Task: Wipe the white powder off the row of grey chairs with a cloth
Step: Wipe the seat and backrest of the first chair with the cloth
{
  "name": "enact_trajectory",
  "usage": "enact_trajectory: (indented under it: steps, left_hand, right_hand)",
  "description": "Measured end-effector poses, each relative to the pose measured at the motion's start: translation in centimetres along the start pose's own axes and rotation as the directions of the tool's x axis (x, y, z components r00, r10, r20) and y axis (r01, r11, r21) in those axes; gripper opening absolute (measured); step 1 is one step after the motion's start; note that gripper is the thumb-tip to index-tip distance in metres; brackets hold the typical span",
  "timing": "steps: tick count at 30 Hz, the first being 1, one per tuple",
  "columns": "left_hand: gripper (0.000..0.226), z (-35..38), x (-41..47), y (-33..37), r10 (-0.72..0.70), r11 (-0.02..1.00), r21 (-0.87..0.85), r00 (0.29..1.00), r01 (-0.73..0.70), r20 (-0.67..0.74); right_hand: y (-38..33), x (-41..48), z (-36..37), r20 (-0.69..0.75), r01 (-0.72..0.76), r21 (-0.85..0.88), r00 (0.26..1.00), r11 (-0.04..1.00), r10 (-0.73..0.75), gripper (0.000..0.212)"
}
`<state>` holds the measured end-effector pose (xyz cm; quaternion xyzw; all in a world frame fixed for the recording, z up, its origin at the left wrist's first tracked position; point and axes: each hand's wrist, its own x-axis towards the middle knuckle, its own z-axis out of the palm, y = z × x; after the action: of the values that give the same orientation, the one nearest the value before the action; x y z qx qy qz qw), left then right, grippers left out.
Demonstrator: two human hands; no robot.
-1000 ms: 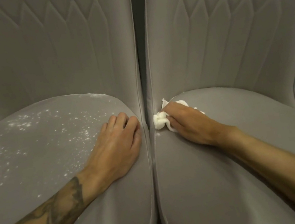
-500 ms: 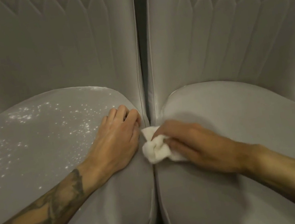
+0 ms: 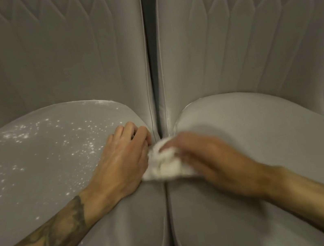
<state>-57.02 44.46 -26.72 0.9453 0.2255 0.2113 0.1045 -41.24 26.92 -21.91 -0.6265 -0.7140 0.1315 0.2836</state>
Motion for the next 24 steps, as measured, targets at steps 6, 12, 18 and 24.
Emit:
enact_trajectory:
  steps: [6,12,18,24]
  left_hand:
    - [0.020,-0.1,0.0,0.2,-0.014,1.000,-0.020,1.000,0.013,-0.005]
    - [0.021,0.0,-0.1,0.2,0.001,0.999,-0.038,1.000,-0.001,-0.022]
    - [0.022,0.0,0.0,0.2,0.018,1.000,-0.004,0.999,-0.018,-0.030]
    - [0.021,0.2,-0.1,0.1,0.027,0.999,0.040,0.999,-0.026,-0.034]
  right_hand:
    - [-1.9,-2.1,2.0,0.188,-0.188,0.270,0.972,0.944,0.140,0.028]
    - [4.5,1.3,-4.4,-0.056,-0.426,-0.010,0.903,0.905,0.425,0.032]
    - [12.0,4.6,-5.1,-0.426,-0.750,-0.154,0.638,0.643,0.642,0.053]
    - [12.0,5.3,-3.4,-0.238,-0.563,-0.237,0.824,0.792,0.514,0.023]
